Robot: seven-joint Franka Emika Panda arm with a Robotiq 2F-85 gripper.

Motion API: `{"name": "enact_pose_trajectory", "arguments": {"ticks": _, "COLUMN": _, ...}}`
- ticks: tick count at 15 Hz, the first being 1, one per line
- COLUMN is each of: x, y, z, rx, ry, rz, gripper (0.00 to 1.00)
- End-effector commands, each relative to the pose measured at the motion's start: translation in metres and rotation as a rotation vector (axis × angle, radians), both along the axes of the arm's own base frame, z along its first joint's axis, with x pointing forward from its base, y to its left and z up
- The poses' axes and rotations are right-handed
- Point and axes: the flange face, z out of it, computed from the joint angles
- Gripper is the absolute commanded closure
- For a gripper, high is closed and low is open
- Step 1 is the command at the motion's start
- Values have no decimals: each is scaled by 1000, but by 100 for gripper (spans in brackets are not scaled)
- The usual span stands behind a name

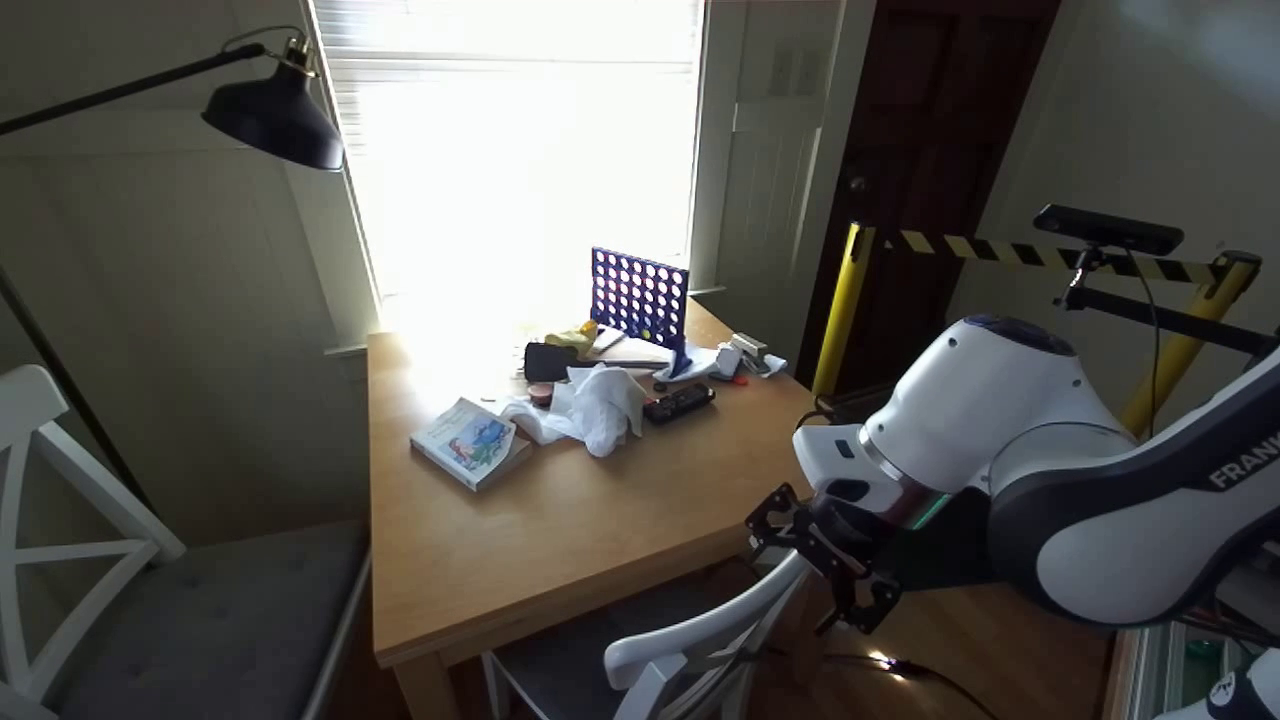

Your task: Push the chair on the right underneath the table.

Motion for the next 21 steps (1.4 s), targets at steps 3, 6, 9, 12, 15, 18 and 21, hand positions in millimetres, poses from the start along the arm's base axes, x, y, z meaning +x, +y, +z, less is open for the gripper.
{"name": "enact_pose_trajectory", "arguments": {"ticks": 3, "x": 2, "y": 7, "z": -5, "rx": -23, "ry": -23, "rz": 11, "gripper": 49}}
{"name": "enact_pose_trajectory", "arguments": {"ticks": 6, "x": 4, "y": 9, "z": 0, "rx": -23, "ry": -37, "rz": 6, "gripper": 69}}
{"name": "enact_pose_trajectory", "arguments": {"ticks": 9, "x": 9, "y": 9, "z": 4, "rx": -23, "ry": -44, "rz": -2, "gripper": 91}}
{"name": "enact_pose_trajectory", "arguments": {"ticks": 12, "x": 9, "y": 8, "z": 1, "rx": -26, "ry": -35, "rz": -24, "gripper": 93}}
{"name": "enact_pose_trajectory", "arguments": {"ticks": 15, "x": 9, "y": 8, "z": 0, "rx": -25, "ry": -31, "rz": -39, "gripper": 93}}
{"name": "enact_pose_trajectory", "arguments": {"ticks": 18, "x": 15, "y": 13, "z": -5, "rx": -1, "ry": -27, "rz": -85, "gripper": 93}}
{"name": "enact_pose_trajectory", "arguments": {"ticks": 21, "x": 24, "y": 23, "z": -10, "rx": 20, "ry": -28, "rz": -127, "gripper": 93}}
